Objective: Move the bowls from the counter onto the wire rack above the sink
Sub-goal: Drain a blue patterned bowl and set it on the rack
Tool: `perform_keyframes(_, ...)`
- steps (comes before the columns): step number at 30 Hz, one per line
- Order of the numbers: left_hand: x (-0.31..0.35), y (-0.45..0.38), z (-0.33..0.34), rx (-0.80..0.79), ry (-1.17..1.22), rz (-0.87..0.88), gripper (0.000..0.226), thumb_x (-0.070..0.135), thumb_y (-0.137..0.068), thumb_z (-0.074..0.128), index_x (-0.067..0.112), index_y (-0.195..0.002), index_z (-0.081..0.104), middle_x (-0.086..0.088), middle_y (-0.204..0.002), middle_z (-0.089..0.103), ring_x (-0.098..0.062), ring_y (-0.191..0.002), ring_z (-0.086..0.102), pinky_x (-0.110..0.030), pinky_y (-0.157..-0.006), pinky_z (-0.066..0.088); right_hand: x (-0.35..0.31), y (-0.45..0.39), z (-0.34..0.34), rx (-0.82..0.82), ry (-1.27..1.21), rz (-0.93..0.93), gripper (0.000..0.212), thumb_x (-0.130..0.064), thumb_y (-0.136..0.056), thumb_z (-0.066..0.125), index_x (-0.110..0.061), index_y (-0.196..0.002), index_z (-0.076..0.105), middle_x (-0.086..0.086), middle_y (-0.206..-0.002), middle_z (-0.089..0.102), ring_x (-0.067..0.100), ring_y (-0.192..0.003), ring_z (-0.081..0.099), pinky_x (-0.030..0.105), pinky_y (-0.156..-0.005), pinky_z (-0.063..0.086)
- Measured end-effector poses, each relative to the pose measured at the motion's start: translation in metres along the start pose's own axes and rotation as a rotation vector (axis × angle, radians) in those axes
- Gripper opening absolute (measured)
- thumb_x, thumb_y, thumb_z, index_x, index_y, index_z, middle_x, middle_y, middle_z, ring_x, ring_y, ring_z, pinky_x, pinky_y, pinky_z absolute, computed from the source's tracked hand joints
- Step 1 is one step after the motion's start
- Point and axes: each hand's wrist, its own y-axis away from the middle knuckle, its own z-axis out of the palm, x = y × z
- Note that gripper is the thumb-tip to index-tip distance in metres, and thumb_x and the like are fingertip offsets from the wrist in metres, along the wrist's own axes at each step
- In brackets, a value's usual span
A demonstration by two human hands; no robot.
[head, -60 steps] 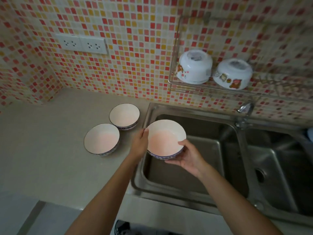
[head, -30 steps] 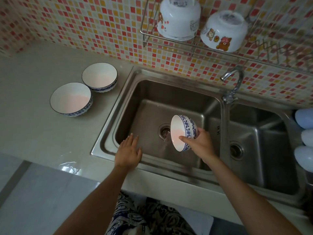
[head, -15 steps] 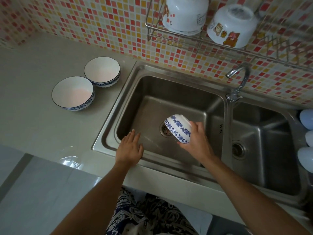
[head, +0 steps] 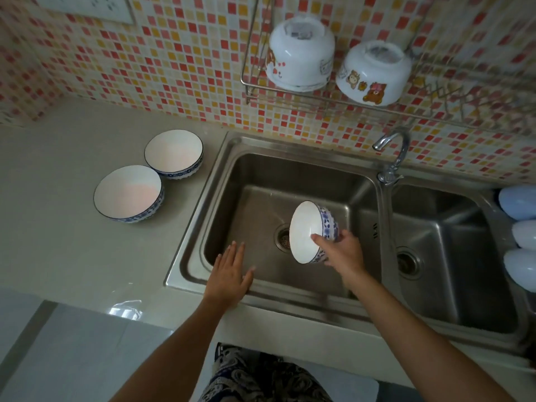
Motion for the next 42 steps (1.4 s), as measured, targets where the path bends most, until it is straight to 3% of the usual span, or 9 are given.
perform_keyframes(2,0.001,-0.007,-0.017,0.026,0.030,0.016,0.075,0.064,-0.088,0.010,0.023,-0.150,-0.002,-0.001,-0.160,-0.004,-0.014,-0.146,-0.007,-0.033,-0.117,-0.006,-0.015,0.006,-0.009,-0.105,-0.344,0.170,0.050,-0.025,-0.080,0.076,-0.011,-0.123,0.055,0.011,-0.114,0.064,0.026,-0.091,0.065,0.042,-0.070,0.061)
perform_keyframes(6,0.016,-0.041,-0.081,0.264,0.036,0.109,0.068,0.056,-0.095,0.021,0.017,-0.150,0.010,-0.006,-0.160,0.009,-0.016,-0.147,0.005,-0.027,-0.115,-0.003,-0.048,0.017,-0.027,-0.248,-0.720,0.233,0.042,-0.021,-0.086,0.068,-0.011,-0.123,0.051,0.013,-0.115,0.057,0.033,-0.102,0.061,0.049,-0.074,0.058)
perform_keyframes(12,0.068,-0.094,-0.192,0.559,-0.038,0.355,0.065,0.047,-0.097,0.025,0.012,-0.150,0.015,-0.008,-0.159,0.013,-0.019,-0.147,0.006,-0.038,-0.120,0.013,-0.094,0.028,-0.045,-0.319,-0.894,0.161,0.054,-0.023,-0.075,0.072,-0.015,-0.124,0.051,0.015,-0.123,0.053,0.036,-0.110,0.057,0.053,-0.076,0.057)
perform_keyframes(17,0.119,-0.122,-0.244,0.679,-0.132,0.515,0.059,0.031,-0.101,0.034,0.014,-0.151,0.010,-0.005,-0.159,0.007,-0.018,-0.147,-0.001,-0.033,-0.118,0.002,-0.128,0.034,-0.065,-0.310,-1.010,0.087,0.065,-0.024,-0.070,0.073,-0.014,-0.130,0.050,0.016,-0.128,0.052,0.038,-0.113,0.055,0.052,-0.068,0.059)
perform_keyframes(23,0.160,-0.149,-0.259,0.538,-0.400,0.524,0.064,0.049,-0.095,0.002,0.017,-0.148,-0.018,-0.003,-0.156,-0.023,-0.022,-0.143,-0.024,-0.042,-0.119,-0.009,-0.167,0.040,-0.102,-0.313,-1.028,-0.065,0.045,-0.027,-0.077,0.066,-0.016,-0.120,0.057,0.016,-0.128,0.055,0.039,-0.115,0.056,0.055,-0.071,0.059)
perform_keyframes(28,0.161,-0.166,-0.247,0.605,-0.462,0.474,0.065,0.049,-0.099,0.011,0.015,-0.150,-0.010,-0.003,-0.158,-0.016,-0.022,-0.143,-0.022,-0.040,-0.113,-0.022,-0.193,0.033,-0.135,-0.289,-1.074,-0.160,0.048,-0.028,-0.077,0.068,-0.013,-0.120,0.054,0.016,-0.128,0.054,0.039,-0.116,0.056,0.053,-0.071,0.060)
perform_keyframes(34,0.161,-0.167,-0.247,0.618,-0.460,0.486,0.064,0.048,-0.099,0.012,0.013,-0.150,-0.003,-0.005,-0.159,-0.005,-0.025,-0.145,-0.012,-0.045,-0.113,-0.012,-0.211,0.013,-0.161,-0.179,-1.058,-0.227,0.049,-0.021,-0.073,0.073,-0.011,-0.118,0.053,0.017,-0.127,0.053,0.037,-0.113,0.056,0.062,-0.081,0.054)
perform_keyframes(39,0.159,-0.169,-0.246,0.602,-0.408,0.514,0.065,0.049,-0.097,0.009,0.014,-0.150,-0.005,-0.003,-0.158,-0.008,-0.023,-0.144,-0.014,-0.043,-0.114,-0.011,-0.238,0.005,-0.178,-0.011,-0.808,-0.391,0.026,-0.012,-0.082,0.072,-0.010,-0.104,0.057,0.013,-0.114,0.062,0.028,-0.105,0.063,0.053,-0.085,0.056)
perform_keyframes(42,0.160,-0.169,-0.246,0.587,-0.401,0.510,0.066,0.050,-0.095,0.005,0.015,-0.150,-0.007,-0.002,-0.158,-0.010,-0.023,-0.144,-0.015,-0.042,-0.114,-0.012,-0.252,-0.011,-0.179,0.166,-0.554,-0.497,0.043,-0.020,-0.076,0.081,-0.013,-0.114,0.061,0.007,-0.115,0.068,0.022,-0.100,0.069,0.042,-0.076,0.061)
